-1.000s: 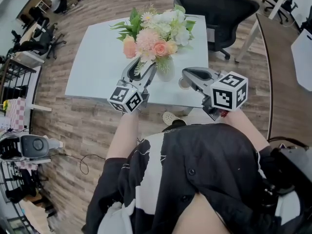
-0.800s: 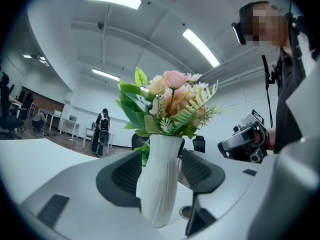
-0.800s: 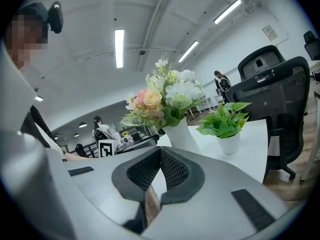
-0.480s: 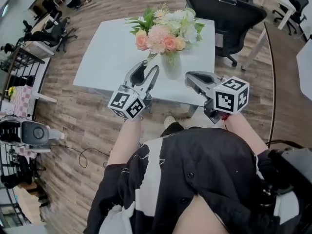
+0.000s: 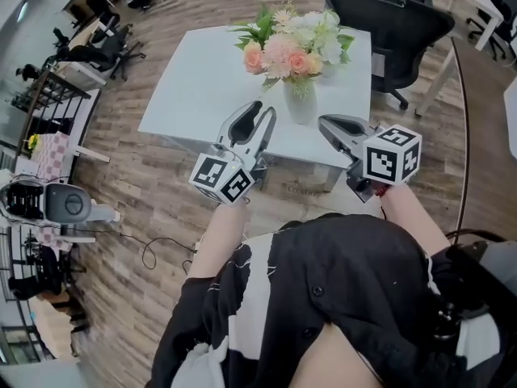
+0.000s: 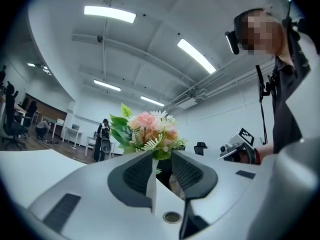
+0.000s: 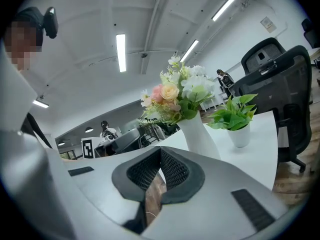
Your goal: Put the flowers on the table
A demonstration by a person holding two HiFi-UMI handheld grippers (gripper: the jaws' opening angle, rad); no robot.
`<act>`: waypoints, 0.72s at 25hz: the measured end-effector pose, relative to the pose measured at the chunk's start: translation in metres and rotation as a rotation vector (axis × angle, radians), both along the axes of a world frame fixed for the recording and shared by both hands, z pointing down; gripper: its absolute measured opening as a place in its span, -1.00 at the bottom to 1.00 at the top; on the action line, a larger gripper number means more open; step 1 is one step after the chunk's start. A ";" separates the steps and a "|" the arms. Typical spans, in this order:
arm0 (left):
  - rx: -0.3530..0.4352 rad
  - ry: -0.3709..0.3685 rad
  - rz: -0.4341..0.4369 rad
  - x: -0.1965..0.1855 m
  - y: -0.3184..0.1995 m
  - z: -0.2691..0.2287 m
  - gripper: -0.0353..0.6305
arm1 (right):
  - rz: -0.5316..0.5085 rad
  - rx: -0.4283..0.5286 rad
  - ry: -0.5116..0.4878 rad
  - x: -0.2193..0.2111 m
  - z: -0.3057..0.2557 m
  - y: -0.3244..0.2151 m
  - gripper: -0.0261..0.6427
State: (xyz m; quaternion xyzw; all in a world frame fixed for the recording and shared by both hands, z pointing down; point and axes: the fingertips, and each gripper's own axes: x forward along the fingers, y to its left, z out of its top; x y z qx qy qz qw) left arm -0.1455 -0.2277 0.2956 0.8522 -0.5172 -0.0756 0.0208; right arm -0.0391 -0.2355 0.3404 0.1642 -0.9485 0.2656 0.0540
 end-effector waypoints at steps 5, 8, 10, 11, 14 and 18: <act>-0.011 0.022 -0.004 -0.001 0.021 0.007 -0.66 | 0.021 -0.007 0.011 0.000 0.004 0.010 -0.88; -0.025 0.045 -0.006 0.001 0.037 0.008 -0.70 | 0.028 -0.013 0.019 0.000 0.005 0.024 -0.88; -0.031 0.054 -0.006 0.001 0.048 0.005 -0.71 | 0.030 -0.014 0.020 -0.001 0.004 0.037 -0.88; -0.031 0.061 -0.005 0.001 0.054 0.003 -0.72 | 0.033 -0.013 0.019 -0.002 0.003 0.042 -0.88; -0.048 0.083 0.002 0.003 0.075 0.001 -0.78 | 0.052 -0.019 0.020 -0.001 0.005 0.059 -0.88; -0.083 0.078 0.014 0.006 0.114 0.009 -0.85 | 0.071 -0.036 0.032 0.002 0.012 0.091 -0.88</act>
